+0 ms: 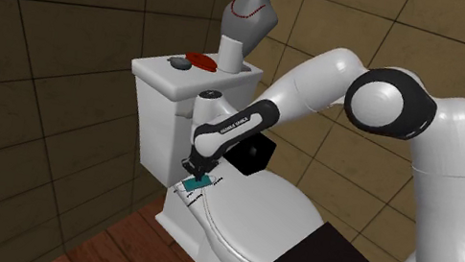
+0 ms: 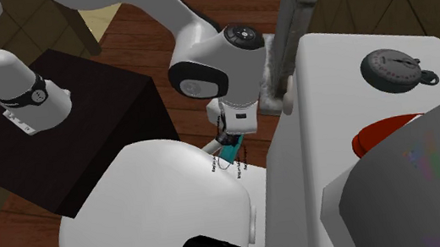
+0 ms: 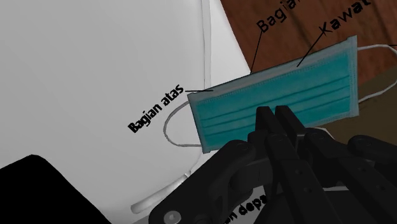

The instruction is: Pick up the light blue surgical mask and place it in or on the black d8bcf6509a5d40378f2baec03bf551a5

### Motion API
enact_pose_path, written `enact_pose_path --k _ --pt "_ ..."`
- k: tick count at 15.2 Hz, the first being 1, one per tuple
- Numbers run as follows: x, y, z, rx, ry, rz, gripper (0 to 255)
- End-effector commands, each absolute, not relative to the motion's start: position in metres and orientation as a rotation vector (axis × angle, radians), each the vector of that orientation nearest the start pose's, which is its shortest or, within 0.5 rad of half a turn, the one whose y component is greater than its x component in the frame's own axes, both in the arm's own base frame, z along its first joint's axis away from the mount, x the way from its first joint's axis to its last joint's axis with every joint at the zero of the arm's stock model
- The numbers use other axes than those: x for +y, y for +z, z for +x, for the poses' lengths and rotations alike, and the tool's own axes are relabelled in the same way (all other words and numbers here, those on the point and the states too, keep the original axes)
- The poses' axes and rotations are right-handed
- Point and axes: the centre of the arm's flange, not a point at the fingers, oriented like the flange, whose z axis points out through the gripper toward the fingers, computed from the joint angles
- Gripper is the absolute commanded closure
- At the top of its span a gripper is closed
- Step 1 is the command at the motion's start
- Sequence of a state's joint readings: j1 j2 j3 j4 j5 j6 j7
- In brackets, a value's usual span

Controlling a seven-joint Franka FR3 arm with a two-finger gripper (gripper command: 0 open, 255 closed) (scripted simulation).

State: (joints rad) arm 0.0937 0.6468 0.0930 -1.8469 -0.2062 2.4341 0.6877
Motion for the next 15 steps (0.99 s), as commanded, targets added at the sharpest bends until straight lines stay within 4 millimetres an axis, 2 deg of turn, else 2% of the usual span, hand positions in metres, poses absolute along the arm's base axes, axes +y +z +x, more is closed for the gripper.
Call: enact_pose_path --k 1,15 --pt "0.115 0.178 0.625 0.575 0.029 -3.179 255" --pt "0.115 0.252 0.625 0.575 0.029 -3.179 255"
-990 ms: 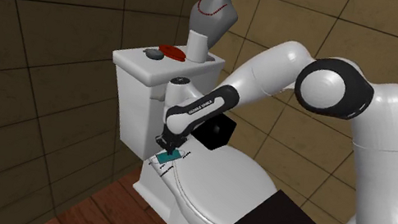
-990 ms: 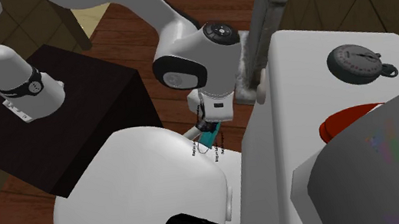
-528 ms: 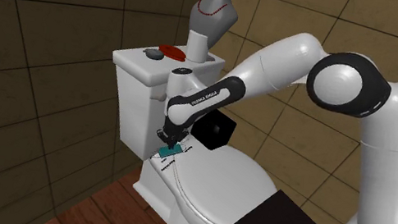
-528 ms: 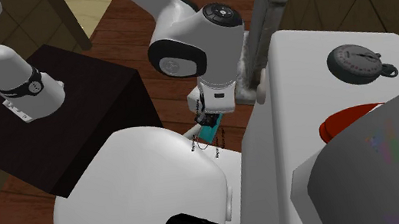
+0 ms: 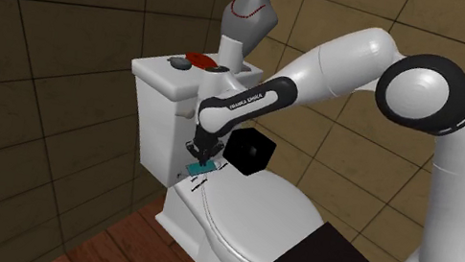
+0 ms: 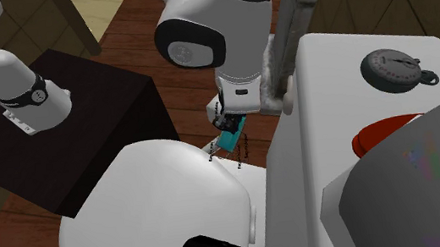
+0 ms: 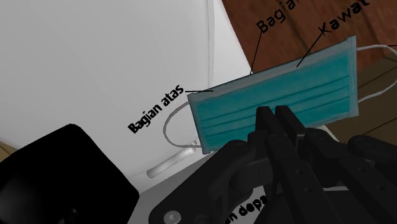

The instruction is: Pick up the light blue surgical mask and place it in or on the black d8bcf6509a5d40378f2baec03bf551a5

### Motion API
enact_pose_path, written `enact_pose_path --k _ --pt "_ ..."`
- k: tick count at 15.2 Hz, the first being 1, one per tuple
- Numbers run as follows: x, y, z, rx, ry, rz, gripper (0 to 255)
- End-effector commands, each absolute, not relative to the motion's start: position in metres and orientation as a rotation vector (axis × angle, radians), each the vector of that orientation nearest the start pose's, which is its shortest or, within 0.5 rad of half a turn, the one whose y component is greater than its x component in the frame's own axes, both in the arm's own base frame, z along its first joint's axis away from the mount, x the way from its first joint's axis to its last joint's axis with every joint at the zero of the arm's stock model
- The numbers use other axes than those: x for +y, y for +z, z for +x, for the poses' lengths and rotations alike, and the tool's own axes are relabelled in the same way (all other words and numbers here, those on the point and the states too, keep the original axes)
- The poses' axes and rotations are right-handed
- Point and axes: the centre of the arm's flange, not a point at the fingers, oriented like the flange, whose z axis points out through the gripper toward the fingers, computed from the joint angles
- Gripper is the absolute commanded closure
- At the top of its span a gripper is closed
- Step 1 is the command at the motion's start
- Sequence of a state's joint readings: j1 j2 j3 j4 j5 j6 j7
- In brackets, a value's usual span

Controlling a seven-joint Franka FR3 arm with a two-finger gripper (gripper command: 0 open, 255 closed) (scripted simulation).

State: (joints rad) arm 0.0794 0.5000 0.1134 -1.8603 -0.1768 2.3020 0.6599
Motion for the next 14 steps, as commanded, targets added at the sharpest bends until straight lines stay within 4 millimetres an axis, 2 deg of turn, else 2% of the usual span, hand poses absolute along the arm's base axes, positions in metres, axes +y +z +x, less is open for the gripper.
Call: enact_pose_path --k 1,14 --pt "0.115 0.257 0.625 0.575 0.029 -3.179 255" --pt "0.115 0.325 0.625 0.575 0.029 -3.179 255"
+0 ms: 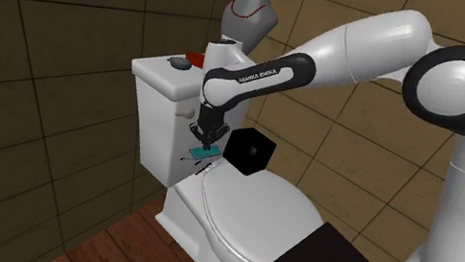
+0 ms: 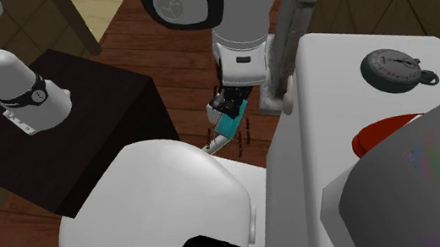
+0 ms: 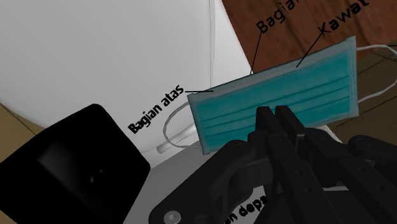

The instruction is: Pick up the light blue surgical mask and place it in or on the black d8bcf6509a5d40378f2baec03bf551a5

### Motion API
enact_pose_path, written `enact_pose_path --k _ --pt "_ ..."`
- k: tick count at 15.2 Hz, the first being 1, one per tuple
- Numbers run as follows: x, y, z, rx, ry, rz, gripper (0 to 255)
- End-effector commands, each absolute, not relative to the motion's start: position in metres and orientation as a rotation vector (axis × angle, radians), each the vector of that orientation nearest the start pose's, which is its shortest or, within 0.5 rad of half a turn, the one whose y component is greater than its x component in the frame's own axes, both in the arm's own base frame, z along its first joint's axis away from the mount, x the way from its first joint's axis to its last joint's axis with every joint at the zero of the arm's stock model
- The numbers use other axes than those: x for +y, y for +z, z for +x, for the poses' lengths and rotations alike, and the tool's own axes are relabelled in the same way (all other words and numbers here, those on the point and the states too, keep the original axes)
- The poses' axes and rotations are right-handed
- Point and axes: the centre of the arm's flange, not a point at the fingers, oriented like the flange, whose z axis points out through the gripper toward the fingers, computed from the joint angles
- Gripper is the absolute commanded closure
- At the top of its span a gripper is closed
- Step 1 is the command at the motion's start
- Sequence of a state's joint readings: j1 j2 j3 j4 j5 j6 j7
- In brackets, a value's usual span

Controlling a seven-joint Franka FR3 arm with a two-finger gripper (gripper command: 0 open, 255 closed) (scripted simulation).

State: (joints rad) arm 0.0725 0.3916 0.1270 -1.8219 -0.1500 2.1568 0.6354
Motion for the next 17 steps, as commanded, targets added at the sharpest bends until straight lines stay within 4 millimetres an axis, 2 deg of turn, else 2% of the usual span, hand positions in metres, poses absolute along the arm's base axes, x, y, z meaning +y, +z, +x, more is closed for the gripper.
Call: enact_pose_path --k 1,17 --pt "0.102 0.325 0.628 0.575 0.029 -3.179 255" --pt "-0.101 0.334 0.685 0.575 0.029 -3.179 255"
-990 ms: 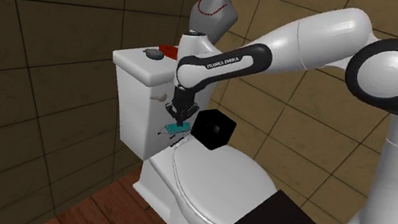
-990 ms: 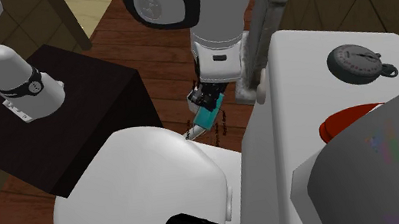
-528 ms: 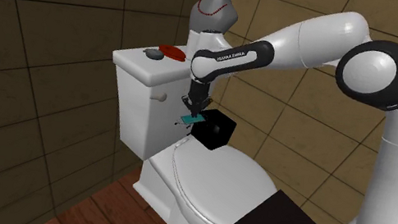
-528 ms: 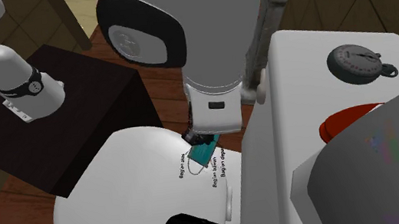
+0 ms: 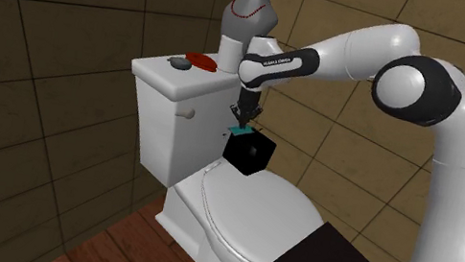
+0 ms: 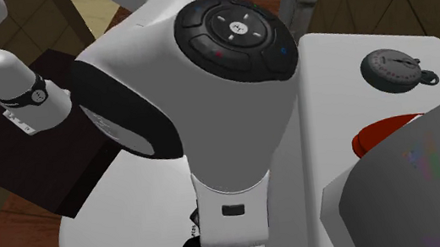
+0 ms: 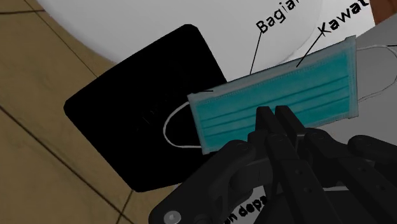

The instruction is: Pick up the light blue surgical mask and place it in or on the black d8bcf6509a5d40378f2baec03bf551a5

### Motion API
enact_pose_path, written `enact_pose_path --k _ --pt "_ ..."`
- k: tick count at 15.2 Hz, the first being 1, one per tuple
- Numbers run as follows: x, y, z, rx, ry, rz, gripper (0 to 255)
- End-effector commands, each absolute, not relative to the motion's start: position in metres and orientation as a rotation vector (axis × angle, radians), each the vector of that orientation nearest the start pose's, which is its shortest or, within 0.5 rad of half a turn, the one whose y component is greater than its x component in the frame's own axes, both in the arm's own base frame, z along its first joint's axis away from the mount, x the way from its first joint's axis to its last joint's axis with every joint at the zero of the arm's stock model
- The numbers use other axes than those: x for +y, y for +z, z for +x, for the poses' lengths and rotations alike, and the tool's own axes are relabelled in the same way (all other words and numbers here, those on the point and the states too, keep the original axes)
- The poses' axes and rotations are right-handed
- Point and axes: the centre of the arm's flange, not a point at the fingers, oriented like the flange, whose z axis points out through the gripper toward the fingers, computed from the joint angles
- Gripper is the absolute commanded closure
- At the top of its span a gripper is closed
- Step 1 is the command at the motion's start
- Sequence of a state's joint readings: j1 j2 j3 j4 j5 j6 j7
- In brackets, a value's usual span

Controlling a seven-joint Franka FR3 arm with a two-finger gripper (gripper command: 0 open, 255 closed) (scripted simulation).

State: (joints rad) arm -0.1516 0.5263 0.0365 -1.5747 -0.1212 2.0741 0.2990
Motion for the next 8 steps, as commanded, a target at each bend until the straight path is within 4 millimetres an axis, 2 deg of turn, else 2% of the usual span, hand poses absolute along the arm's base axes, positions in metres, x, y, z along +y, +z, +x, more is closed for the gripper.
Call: enact_pose_path --k 1,8 --pt "-0.114 0.335 0.689 0.575 0.029 -3.179 255" --pt "-0.203 0.338 0.713 0.575 0.029 -3.179 255"
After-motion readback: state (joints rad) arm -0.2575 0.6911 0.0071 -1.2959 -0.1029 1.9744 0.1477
